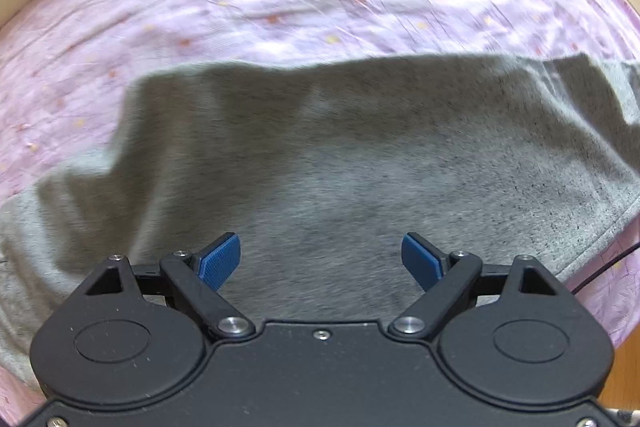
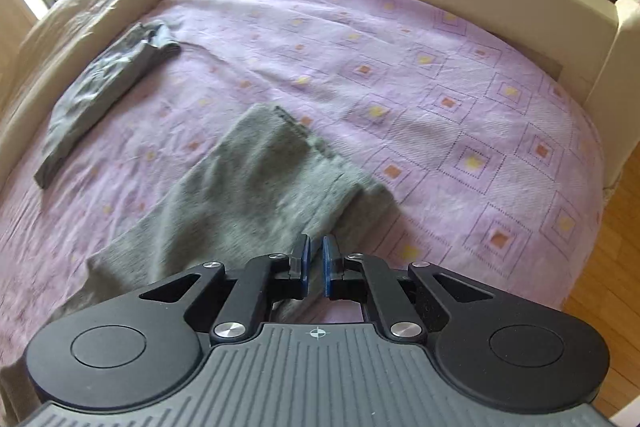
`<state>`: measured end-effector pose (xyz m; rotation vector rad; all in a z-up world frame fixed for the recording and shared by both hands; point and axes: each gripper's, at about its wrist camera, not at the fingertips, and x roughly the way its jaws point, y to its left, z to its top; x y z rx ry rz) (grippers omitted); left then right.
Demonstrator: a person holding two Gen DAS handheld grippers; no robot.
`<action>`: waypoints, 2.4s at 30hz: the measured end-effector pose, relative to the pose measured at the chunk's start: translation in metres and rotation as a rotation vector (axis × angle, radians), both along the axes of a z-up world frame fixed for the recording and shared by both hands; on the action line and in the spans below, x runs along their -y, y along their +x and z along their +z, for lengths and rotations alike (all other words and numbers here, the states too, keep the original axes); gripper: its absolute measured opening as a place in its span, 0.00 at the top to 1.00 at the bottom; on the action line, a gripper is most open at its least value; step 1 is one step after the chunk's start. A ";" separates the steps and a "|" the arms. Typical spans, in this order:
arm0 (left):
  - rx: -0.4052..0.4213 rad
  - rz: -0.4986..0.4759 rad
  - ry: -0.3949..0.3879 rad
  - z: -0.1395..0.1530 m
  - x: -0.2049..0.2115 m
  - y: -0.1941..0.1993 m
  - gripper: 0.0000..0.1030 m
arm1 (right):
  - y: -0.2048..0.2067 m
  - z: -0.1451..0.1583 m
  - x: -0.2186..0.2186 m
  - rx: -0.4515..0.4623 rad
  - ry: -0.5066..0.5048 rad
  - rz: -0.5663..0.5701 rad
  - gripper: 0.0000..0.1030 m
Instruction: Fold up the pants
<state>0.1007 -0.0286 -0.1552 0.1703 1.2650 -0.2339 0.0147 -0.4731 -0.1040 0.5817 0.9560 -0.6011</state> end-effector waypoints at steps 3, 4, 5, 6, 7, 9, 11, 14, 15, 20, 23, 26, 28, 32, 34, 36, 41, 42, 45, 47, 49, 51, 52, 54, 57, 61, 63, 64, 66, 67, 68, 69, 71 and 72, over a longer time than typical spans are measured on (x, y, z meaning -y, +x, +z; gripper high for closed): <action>-0.050 0.005 0.067 -0.017 0.009 0.002 0.10 | 0.004 -0.003 0.007 0.009 0.018 -0.004 0.93; -0.067 0.015 0.081 -0.022 0.011 0.003 0.08 | 0.005 -0.004 0.009 0.008 0.024 -0.002 0.93; -0.074 0.034 0.086 -0.023 0.010 0.003 0.03 | 0.007 -0.006 0.010 0.003 0.026 -0.001 0.93; -0.079 0.052 0.090 -0.024 0.008 0.004 0.01 | 0.008 -0.007 0.010 -0.005 0.026 -0.002 0.93; -0.089 0.067 0.084 -0.025 0.006 0.005 0.00 | 0.008 -0.008 0.011 -0.010 0.028 -0.008 0.93; -0.109 0.089 0.059 -0.027 0.001 0.007 0.00 | 0.007 -0.007 0.012 -0.009 0.031 -0.030 0.93; -0.115 0.083 0.055 -0.027 -0.001 0.008 0.00 | 0.005 -0.005 0.010 -0.014 0.019 -0.045 0.93; -0.114 0.070 0.072 -0.028 0.002 0.010 0.00 | 0.003 -0.002 0.006 -0.025 -0.029 -0.050 0.92; -0.113 0.068 0.077 -0.028 0.003 0.010 0.00 | 0.003 -0.003 0.006 -0.028 -0.034 -0.052 0.91; -0.109 0.066 0.074 -0.026 0.003 0.009 0.00 | 0.004 -0.004 0.011 -0.021 -0.019 -0.088 0.81; -0.106 0.069 0.072 -0.027 0.004 0.010 0.00 | 0.009 -0.010 0.014 -0.042 -0.004 -0.082 0.80; -0.101 0.070 0.067 -0.027 0.002 0.009 0.00 | 0.013 -0.011 0.016 -0.006 0.034 -0.053 0.87; -0.100 0.071 0.062 -0.028 0.000 0.008 0.00 | 0.015 0.000 0.011 -0.005 -0.014 0.012 0.96; -0.089 0.070 0.056 -0.027 0.000 0.007 0.00 | 0.008 0.005 0.020 -0.073 -0.116 0.028 0.96; -0.081 0.068 0.054 -0.027 0.000 0.005 0.00 | 0.011 -0.004 0.017 -0.107 -0.135 0.059 0.96; -0.082 0.068 0.053 -0.024 0.000 0.005 0.01 | 0.017 -0.002 0.010 -0.127 -0.168 0.101 0.94; -0.022 0.070 0.052 0.001 -0.008 0.002 0.11 | 0.019 0.015 0.003 -0.102 -0.203 0.073 0.93; -0.003 0.076 0.048 0.007 -0.012 0.002 0.11 | 0.021 0.020 -0.003 -0.093 -0.232 0.092 0.93; 0.046 0.102 0.022 0.026 -0.030 0.006 0.11 | 0.025 0.037 -0.029 -0.058 -0.293 0.166 0.93; 0.069 0.125 0.025 0.036 -0.043 0.014 0.11 | 0.030 0.046 -0.050 -0.025 -0.306 0.235 0.92; 0.088 0.147 0.020 0.042 -0.061 0.022 0.11 | 0.037 0.053 -0.077 0.008 -0.312 0.327 0.92; 0.101 0.169 0.024 0.046 -0.080 0.032 0.11 | 0.047 0.058 -0.109 0.034 -0.312 0.421 0.92; 0.106 0.182 0.036 0.044 -0.091 0.038 0.11 | 0.053 0.060 -0.125 0.051 -0.301 0.468 0.92; 0.107 0.210 0.052 0.040 -0.113 0.046 0.11 | 0.065 0.062 -0.157 0.092 -0.264 0.563 0.92; 0.071 0.254 0.059 0.028 -0.141 0.055 0.11 | 0.084 0.065 -0.212 0.186 -0.227 0.730 0.92; -0.056 0.223 0.073 -0.008 -0.164 0.052 0.11 | 0.122 0.058 -0.284 0.213 -0.142 0.962 0.87; -0.111 0.175 0.113 -0.028 -0.165 0.043 0.08 | 0.142 0.052 -0.315 0.190 -0.079 1.039 0.77; -0.084 0.151 0.111 -0.030 -0.165 0.036 0.06 | 0.153 0.048 -0.332 0.184 -0.059 1.083 0.77; -0.055 0.126 0.104 -0.030 -0.164 0.029 0.06 | 0.171 0.040 -0.365 0.162 -0.041 1.168 0.77; -0.054 0.121 0.099 -0.030 -0.164 0.028 0.06 | 0.181 0.036 -0.378 0.149 -0.016 1.203 0.77; -0.056 0.118 0.091 -0.030 -0.165 0.028 0.05 | 0.189 0.032 -0.390 0.140 0.006 1.222 0.77; -0.059 0.115 0.081 -0.030 -0.166 0.028 0.05 | 0.197 0.028 -0.403 0.131 0.025 1.233 0.77; -0.065 0.108 0.063 -0.032 -0.169 0.031 0.04 | 0.211 0.016 -0.420 0.101 0.061 1.257 0.77; -0.065 0.101 0.059 -0.032 -0.169 0.031 0.04 | 0.215 0.009 -0.428 0.076 0.072 1.265 0.77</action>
